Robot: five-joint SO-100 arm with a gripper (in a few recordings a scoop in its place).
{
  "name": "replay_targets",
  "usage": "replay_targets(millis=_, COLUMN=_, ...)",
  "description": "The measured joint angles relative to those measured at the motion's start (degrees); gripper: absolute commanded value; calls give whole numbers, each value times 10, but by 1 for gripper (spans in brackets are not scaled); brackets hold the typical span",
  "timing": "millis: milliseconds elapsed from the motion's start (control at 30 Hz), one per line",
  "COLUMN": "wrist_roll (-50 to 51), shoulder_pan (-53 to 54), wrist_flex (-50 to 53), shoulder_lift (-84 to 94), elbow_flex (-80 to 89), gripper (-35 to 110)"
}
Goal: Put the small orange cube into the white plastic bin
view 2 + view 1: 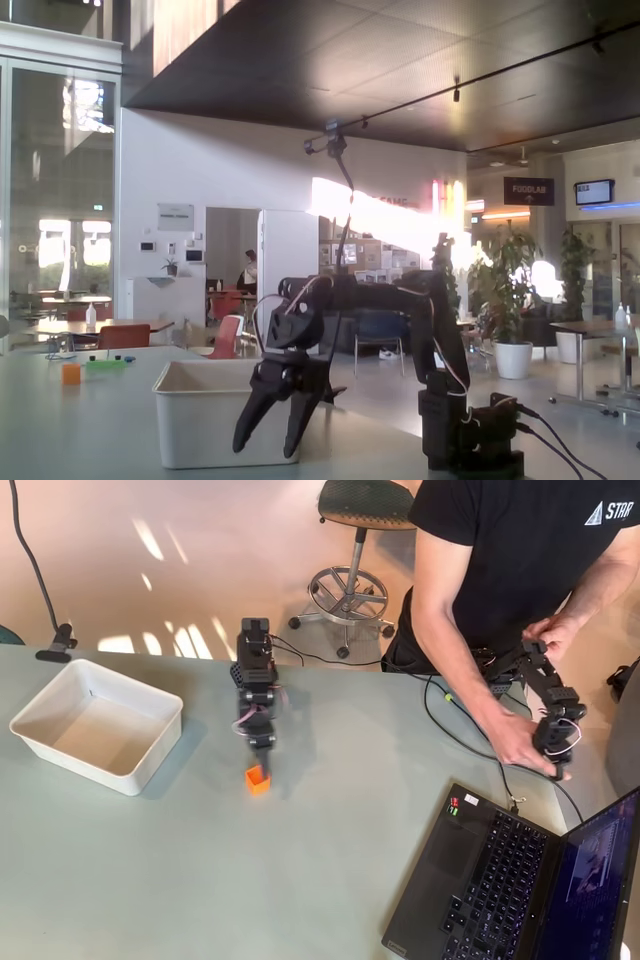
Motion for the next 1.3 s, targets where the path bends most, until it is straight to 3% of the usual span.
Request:
replay_targets(millis=933, wrist_roll=-14, shoulder_pan=-18, wrist_flex=-30, shoulder_lift=-152, elbow_flex=-5, gripper=49)
replay_targets(millis=1300, wrist_roll=-14, shoulder_pan=-19, wrist_flex=-30, shoulder_lift=-152, elbow_flex=-5, gripper=17)
